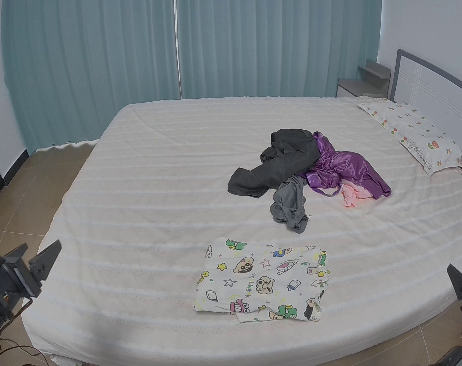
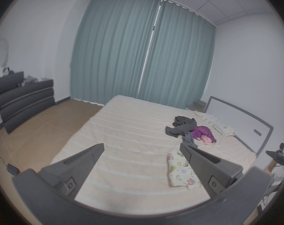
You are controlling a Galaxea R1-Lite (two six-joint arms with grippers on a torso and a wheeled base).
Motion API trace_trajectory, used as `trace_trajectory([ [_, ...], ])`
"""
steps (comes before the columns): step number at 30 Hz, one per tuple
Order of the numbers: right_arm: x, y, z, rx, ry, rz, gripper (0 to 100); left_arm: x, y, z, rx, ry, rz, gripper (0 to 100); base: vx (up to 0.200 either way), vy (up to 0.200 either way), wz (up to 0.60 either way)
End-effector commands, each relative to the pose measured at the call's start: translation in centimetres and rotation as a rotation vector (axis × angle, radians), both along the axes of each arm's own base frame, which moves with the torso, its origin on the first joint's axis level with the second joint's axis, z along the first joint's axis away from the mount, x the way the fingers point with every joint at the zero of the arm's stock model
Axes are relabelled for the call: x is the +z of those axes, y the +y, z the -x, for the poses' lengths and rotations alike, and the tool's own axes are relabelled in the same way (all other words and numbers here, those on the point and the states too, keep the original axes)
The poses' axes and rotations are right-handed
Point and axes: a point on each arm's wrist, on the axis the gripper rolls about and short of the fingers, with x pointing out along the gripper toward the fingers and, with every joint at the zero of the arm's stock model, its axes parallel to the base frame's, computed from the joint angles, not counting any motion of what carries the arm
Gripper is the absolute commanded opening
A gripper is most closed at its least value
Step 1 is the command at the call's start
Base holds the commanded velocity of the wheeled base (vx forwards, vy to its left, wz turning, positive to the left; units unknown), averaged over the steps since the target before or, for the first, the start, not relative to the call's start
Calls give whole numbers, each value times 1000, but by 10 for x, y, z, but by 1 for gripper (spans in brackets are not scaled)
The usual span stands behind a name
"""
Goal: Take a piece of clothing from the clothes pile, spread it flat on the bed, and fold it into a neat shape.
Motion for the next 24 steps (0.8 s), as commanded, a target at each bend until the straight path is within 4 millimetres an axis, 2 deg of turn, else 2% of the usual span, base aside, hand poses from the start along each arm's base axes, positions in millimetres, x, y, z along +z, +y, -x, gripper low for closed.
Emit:
trace_trajectory([
  [1, -30, -1, 54, -102, -138, 113, 100, -16, 20, 70, 223, -143, -108, 100, 0, 0, 0],
  [9, -47, -2, 50, -86, -104, 157, 100, -35, 22, 101, 256, -241, -269, 100, 0, 0, 0],
  [13, -57, -2, 45, -101, -81, 201, 100, -44, 20, 106, 321, -257, -288, 100, 0, 0, 0],
  [14, -58, -2, 43, -110, -107, 213, 100, -54, 19, 106, 309, -264, -300, 100, 0, 0, 0],
  [18, -62, -2, 39, -107, -135, 247, 100, -67, 18, 100, 273, -229, -315, 100, 0, 0, 0],
  [20, -59, -2, 37, -109, -194, 250, 100, -86, 17, 91, 236, -214, -313, 100, 0, 0, 0],
  [24, -60, -1, 37, -66, -191, 260, 100, -86, 15, 90, 146, -242, -280, 100, 0, 0, 0],
])
